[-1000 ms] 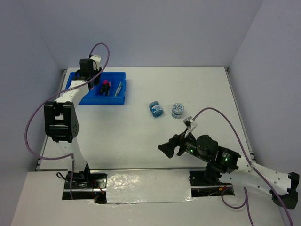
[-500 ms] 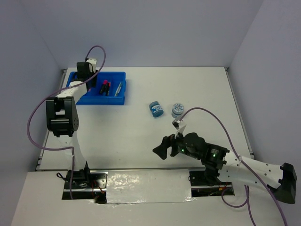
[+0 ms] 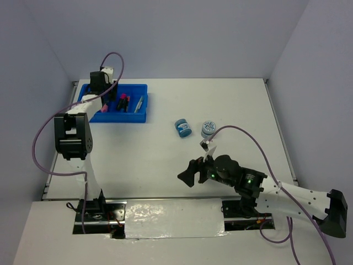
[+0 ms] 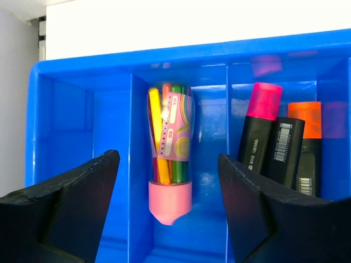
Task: Sort the stationery into containers
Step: Place the stationery in the storage box, then pick up the stationery from the center of the board.
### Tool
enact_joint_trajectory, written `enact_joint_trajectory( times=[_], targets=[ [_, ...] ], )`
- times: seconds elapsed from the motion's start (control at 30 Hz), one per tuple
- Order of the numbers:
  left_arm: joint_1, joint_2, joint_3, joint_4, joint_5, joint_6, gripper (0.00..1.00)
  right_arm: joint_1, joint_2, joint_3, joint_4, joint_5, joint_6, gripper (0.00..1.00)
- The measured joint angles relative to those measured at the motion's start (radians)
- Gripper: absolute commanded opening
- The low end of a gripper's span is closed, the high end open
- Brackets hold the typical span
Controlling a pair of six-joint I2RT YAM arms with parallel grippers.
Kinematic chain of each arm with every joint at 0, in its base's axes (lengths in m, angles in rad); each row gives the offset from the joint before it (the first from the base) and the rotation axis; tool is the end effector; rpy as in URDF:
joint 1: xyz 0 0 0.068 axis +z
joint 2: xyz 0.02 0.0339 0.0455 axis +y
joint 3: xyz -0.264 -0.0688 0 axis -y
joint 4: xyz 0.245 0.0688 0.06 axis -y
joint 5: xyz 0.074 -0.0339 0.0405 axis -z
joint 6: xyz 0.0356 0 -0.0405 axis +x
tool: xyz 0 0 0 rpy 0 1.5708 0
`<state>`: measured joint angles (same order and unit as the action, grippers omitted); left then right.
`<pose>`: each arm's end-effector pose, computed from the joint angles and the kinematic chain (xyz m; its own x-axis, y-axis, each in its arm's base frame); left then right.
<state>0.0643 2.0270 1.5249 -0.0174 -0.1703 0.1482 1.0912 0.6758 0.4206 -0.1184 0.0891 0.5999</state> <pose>0.4733 0.0365 0.2310 -0.5210 0.1123 -0.8461 -0.1347 0.9681 0.2114 0.0804 0.1477 0.2349 -0.6163 0.0337 -0.7868 -0.6027 0.6228 0.4988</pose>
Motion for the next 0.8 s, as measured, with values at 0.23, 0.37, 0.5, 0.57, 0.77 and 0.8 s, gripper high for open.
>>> enact_joint_trajectory(
  times=[0.23,0.37,0.5,0.57,0.77,0.8],
  targets=[
    [0.000,-0.056,0.004,-0.010,-0.001,-0.055,0.99,0.000,0.027,0.017,-0.014,0.012,-0.014,1.00],
    [0.000,-0.128,0.066,-0.084,0.005,-0.174,0.99,0.000,0.049,0.062,-0.029,0.055,-0.037,1.00],
    [-0.004,-0.196,0.217,-0.207,0.025,-0.319,0.99,-0.025,0.117,0.120,-0.042,0.095,-0.075,1.00],
    [-0.004,-0.235,0.282,-0.277,0.039,-0.388,0.99,-0.072,0.166,0.151,-0.057,0.099,-0.084,1.00],
    [-0.008,-0.550,0.126,-0.467,0.107,-0.527,0.99,-0.333,0.332,0.238,-0.143,0.118,-0.081,1.00],
    [-0.010,-0.633,0.034,-0.448,0.117,-0.532,0.99,-0.359,0.362,0.258,-0.166,0.132,-0.081,1.00]
  ],
)
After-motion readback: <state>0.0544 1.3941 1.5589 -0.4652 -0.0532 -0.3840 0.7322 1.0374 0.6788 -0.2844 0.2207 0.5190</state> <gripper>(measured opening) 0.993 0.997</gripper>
